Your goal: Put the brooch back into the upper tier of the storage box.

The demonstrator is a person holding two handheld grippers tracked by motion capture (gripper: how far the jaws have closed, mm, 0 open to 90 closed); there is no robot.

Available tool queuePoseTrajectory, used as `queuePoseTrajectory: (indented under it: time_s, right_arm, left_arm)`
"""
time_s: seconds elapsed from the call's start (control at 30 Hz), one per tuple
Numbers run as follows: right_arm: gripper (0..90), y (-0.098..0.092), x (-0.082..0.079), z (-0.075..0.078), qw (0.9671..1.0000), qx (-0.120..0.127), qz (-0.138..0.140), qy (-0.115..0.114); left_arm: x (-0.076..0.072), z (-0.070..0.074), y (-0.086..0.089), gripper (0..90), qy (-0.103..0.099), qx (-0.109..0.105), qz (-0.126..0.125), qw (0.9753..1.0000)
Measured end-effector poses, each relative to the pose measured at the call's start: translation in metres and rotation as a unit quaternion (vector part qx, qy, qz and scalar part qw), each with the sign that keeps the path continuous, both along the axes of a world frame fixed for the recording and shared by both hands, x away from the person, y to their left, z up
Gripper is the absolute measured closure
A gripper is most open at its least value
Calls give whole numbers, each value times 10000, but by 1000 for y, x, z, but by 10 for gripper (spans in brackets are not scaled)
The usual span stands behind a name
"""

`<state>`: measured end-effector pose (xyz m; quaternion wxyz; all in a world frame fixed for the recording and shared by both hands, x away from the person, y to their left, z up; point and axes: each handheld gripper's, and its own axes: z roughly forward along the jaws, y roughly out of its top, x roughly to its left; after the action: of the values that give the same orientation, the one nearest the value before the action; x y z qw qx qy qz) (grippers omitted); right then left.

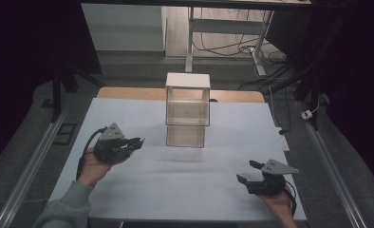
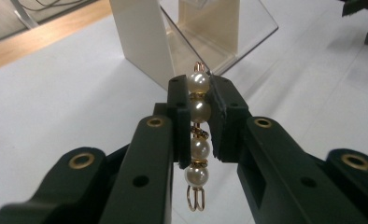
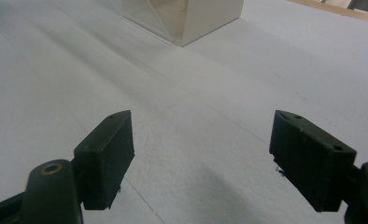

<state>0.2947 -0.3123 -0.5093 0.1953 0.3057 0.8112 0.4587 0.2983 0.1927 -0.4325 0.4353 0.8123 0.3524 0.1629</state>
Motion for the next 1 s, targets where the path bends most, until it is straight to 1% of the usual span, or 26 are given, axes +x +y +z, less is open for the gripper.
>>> queuePoseTrajectory:
  time_s: [0.03,0.1,0.37,0.57,0.73,0.83,1.0]
  right_arm:
    - [214,0,0,0,10000,1,-26,-18]
    - [213,0,0,0,10000,54,4,-13]
    - [213,0,0,0,10000,16,-7,15]
    - [213,0,0,0,10000,5,-18,20]
    - [213,0,1,-1,10000,30,-26,15]
    - [213,0,1,-1,10000,9,-22,27]
    - [213,0,1,-1,10000,-15,-30,40]
  left_arm:
    - [0,1,-1,787,-22,-12,6,10000]
    - [1,3,-2,787,-68,-35,12,10000]
    - [3,14,-6,786,-208,-223,19,9995]
    - [5,20,-7,786,-265,-371,25,9990]
    - [7,25,-7,785,-319,-402,19,9987]
    - [8,27,-8,785,-330,-457,10,9984]
    - [9,32,-10,784,-363,-473,-28,9982]
